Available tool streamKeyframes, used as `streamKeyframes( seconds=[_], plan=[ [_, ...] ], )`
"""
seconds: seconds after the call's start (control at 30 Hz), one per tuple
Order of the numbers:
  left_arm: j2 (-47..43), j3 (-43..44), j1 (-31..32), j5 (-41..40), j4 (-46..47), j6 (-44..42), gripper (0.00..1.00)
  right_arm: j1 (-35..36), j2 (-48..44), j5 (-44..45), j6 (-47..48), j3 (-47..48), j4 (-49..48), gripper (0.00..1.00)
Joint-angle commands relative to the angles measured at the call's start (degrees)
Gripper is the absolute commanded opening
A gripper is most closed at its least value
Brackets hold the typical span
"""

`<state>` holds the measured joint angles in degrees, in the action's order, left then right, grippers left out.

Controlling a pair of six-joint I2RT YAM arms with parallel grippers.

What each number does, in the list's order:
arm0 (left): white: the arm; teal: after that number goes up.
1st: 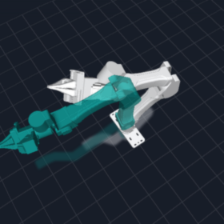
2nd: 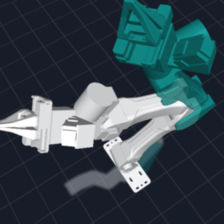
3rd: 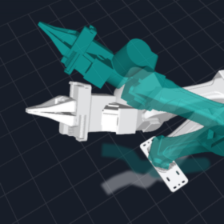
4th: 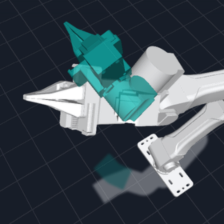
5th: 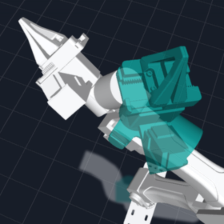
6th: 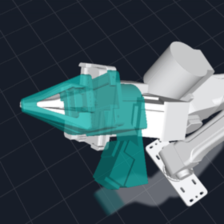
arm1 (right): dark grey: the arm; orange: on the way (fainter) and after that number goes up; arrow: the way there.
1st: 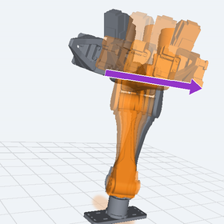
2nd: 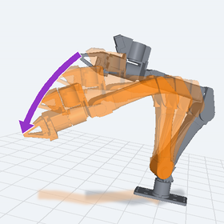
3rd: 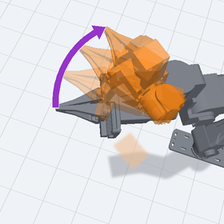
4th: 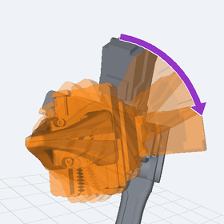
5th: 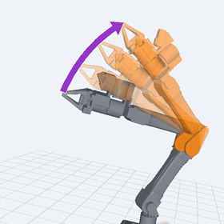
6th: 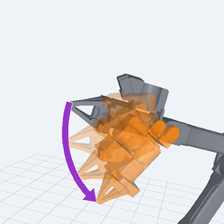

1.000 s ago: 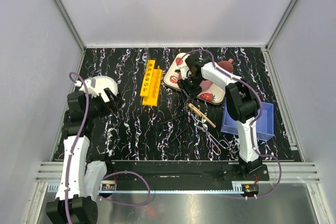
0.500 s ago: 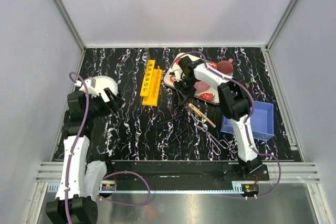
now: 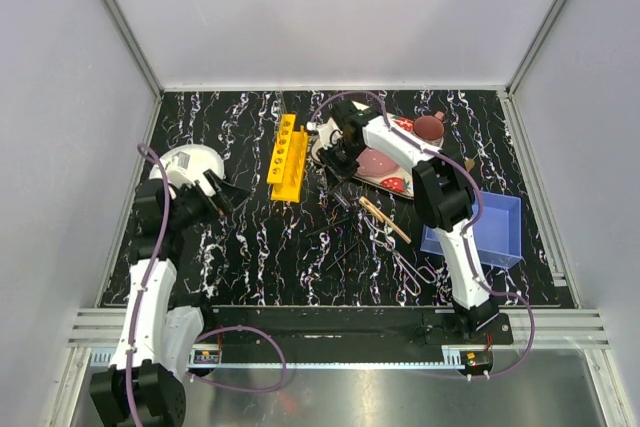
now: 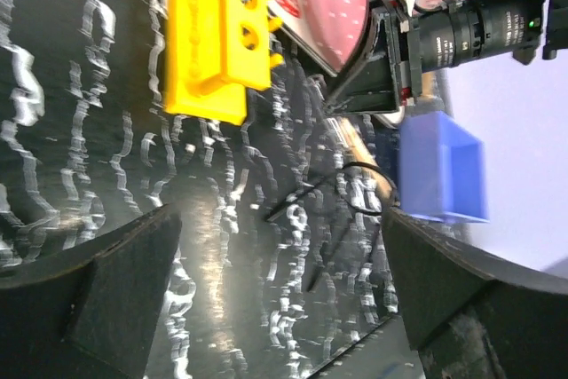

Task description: Organize the chemistry lab equipment

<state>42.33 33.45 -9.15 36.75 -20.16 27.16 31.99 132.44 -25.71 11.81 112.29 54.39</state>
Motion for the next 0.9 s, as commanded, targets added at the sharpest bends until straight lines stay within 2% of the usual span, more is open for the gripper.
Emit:
streamKeyframes(
  seconds=[0.0,0.07,0.17,0.33,0.47,0.6,0.87],
  plan=[
    [0.2,-8.7,0.5,12.6,26.0,24.0,0.99,0.3,-8.7,-9.4,4.7,1.1,1.6,0.20],
    [0.0,-11.6,1.8,11.0,33.9,29.1,0.99,0.4,-12.0,-13.3,5.7,-1.3,1.8,0.19],
    [0.4,-12.9,6.1,6.1,39.7,36.1,0.99,1.2,-16.4,-18.7,7.6,-4.8,1.8,0.19],
    [3.4,-12.2,16.5,-7.1,42.3,42.1,0.99,3.9,-21.2,-23.1,10.9,-8.3,2.8,0.19],
    [9.1,-8.7,22.4,-10.9,43.5,44.6,0.98,5.8,-23.3,-23.9,12.3,-9.7,3.7,0.19],
    [13.7,-7.1,27.0,-12.1,46.2,46.9,0.89,6.6,-23.6,-24.2,13.2,-9.8,4.5,0.19],
    [17.9,-5.1,32.0,-13.1,46.9,46.8,0.72,8.3,-23.5,-23.7,14.7,-9.5,5.9,0.19]
  ],
)
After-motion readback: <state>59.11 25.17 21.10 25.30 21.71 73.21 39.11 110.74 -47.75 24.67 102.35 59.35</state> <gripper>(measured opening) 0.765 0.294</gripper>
